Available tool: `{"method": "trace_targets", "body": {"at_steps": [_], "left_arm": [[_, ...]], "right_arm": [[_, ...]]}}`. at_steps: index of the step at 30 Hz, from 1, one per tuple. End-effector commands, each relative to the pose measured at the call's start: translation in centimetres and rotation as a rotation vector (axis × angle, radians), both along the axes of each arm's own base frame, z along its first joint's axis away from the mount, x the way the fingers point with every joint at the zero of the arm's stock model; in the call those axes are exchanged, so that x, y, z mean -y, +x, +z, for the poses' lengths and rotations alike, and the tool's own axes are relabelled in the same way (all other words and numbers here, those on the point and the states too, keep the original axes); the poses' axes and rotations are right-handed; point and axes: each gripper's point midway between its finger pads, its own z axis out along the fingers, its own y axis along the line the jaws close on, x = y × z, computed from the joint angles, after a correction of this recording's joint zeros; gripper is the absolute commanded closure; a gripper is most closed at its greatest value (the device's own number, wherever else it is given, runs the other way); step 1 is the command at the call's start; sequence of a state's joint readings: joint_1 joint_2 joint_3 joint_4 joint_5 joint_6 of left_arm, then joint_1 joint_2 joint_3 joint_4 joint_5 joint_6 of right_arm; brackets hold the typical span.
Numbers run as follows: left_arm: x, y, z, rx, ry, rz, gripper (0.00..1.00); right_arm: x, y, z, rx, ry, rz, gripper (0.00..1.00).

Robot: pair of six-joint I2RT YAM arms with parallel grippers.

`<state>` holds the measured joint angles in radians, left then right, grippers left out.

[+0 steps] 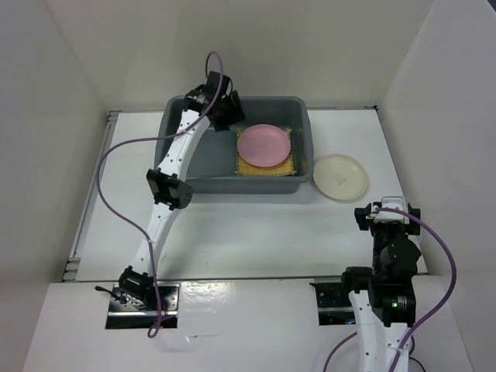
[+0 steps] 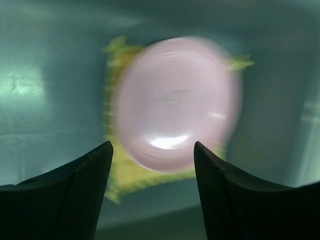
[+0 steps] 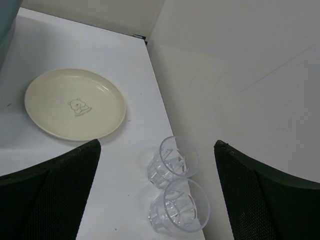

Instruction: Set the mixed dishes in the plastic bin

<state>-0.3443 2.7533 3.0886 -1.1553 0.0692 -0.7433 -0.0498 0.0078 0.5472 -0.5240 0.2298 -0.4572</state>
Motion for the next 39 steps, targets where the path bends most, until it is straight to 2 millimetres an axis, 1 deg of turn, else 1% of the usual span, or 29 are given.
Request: {"method": "trace_targets", "body": {"at_steps": [1, 3, 4, 6, 7, 9, 10, 11, 12, 13, 14, 15, 16, 17, 18, 19, 20, 21, 22, 23, 24, 25, 27, 28, 30, 32, 35, 37, 39], "left_arm": [[4.8, -5.5, 22.2, 0.488, -0.072, -0.071, 0.26], [7.1, -8.3, 24.1, 0.521, -0.079, -0.122, 0.26], [7.2, -9.7, 25.1, 0.530, -0.074, -0.138, 0.26], [7.6, -11.8, 25.6, 0.524, -0.050, -0.175, 0.26], [7.9, -13.9, 26.1, 0.517, -0.022, -0.202, 0.26], [7.1, -16.6, 25.5, 0.490, 0.077, -0.243, 0.26], [7.5, -18.2, 25.8, 0.501, 0.124, -0.272, 0.26], [7.5, -19.5, 25.0, 0.470, 0.169, -0.308, 0.26], [6.2, -21.6, 27.0, 0.493, 0.164, -0.308, 0.26], [6.4, -23.0, 27.1, 0.494, 0.186, -0.321, 0.25], [6.0, -23.8, 26.8, 0.484, 0.211, -0.324, 0.25], [4.7, -25.2, 26.4, 0.463, 0.250, -0.327, 0.25], [4.3, -26.2, 26.3, 0.449, 0.249, -0.316, 0.25], [3.2, -26.6, 26.1, 0.442, 0.270, -0.293, 0.25], [1.5, -27.7, 27.9, 0.483, 0.241, -0.271, 0.25], [0.9, -28.2, 25.5, 0.432, 0.288, -0.289, 0.25], [-0.6, -29.5, 27.3, 0.479, 0.236, -0.265, 0.25], [-1.4, -30.1, 27.1, 0.482, 0.234, -0.264, 0.25], [-2.5, -30.2, 25.0, 0.437, 0.266, -0.251, 0.25], [-4.1, -31.8, 26.3, 0.469, 0.218, -0.247, 0.25], [-5.1, -32.2, 26.3, 0.474, 0.205, -0.228, 0.25], [-6.4, -33.4, 26.1, 0.481, 0.199, -0.225, 0.27], [-7.8, -34.5, 25.6, 0.472, 0.203, -0.213, 0.27], [-9.3, -35.3, 25.4, 0.466, 0.206, -0.190, 0.27], [-10.8, -36.1, 24.1, 0.433, 0.238, -0.176, 0.27], [-11.2, -36.6, 23.7, 0.415, 0.243, -0.173, 0.27], [-11.6, -37.2, 23.5, 0.406, 0.233, -0.173, 0.27], [-11.8, -37.4, 22.4, 0.379, 0.249, -0.175, 0.27], [-12.2, -38.0, 22.2, 0.381, 0.238, -0.180, 0.27]], "right_arm": [[0.1, 0.0, 1.2, 0.066, 0.013, -0.008, 0.01], [0.1, 0.3, 0.9, 0.044, 0.014, -0.008, 0.01], [-0.2, 0.5, 0.7, 0.035, 0.014, 0.007, 0.01], [-0.7, 1.3, 0.1, -0.008, 0.005, 0.043, 0.01], [-1.5, 1.9, -0.7, -0.057, -0.018, 0.095, 0.01], [-3.6, 3.4, -2.3, -0.220, -0.112, 0.256, 0.01], [-3.8, 4.0, -2.5, -0.261, -0.129, 0.275, 0.01], [-3.7, 4.6, -1.5, -0.278, -0.151, 0.279, 0.01], [-3.8, 5.3, -2.0, -0.347, -0.210, 0.313, 0.01], [-4.3, 6.7, -3.8, -0.466, -0.224, 0.373, 0.01], [-4.5, 7.3, -3.4, -0.500, -0.260, 0.407, 0.01], [-4.7, 7.8, -3.9, -0.543, -0.284, 0.442, 0.01], [-5.2, 8.6, -5.1, -0.601, -0.312, 0.504, 0.01], [-5.5, 9.0, -5.2, -0.610, -0.328, 0.532, 0.01], [-5.8, 9.2, -5.7, -0.626, -0.332, 0.558, 0.01], [-6.2, 9.8, -6.4, -0.646, -0.344, 0.600, 0.01], [-6.3, 10.0, -7.0, -0.666, -0.348, 0.618, 0.01], [-6.5, 10.2, -7.7, -0.689, -0.345, 0.636, 0.01], [-6.6, 10.6, -9.3, -0.747, -0.329, 0.663, 0.01], [-6.9, 10.6, -10.4, -0.783, -0.324, 0.695, 0.01], [-7.1, 10.5, -11.2, -0.824, -0.311, 0.721, 0.01], [-7.6, 10.8, -12.4, -0.866, -0.295, 0.766, 0.01], [-8.0, 10.8, -13.2, -0.888, -0.281, 0.798, 0.01], [-8.2, 11.2, -13.6, -0.887, -0.274, 0.810, 0.01], [-8.4, 11.8, -14.5, -0.918, -0.254, 0.827, 0.01], [-8.2, 12.7, -14.7, -0.931, -0.235, 0.832, 0.01], [-8.0, 12.9, -17.0, -1.028, -0.185, 0.855, 0.01], [-8.2, 13.0, -18.2, -1.066, -0.150, 0.868, 0.01], [-8.2, 14.0, -18.4, -1.043, -0.145, 0.853, 0.01]]}}
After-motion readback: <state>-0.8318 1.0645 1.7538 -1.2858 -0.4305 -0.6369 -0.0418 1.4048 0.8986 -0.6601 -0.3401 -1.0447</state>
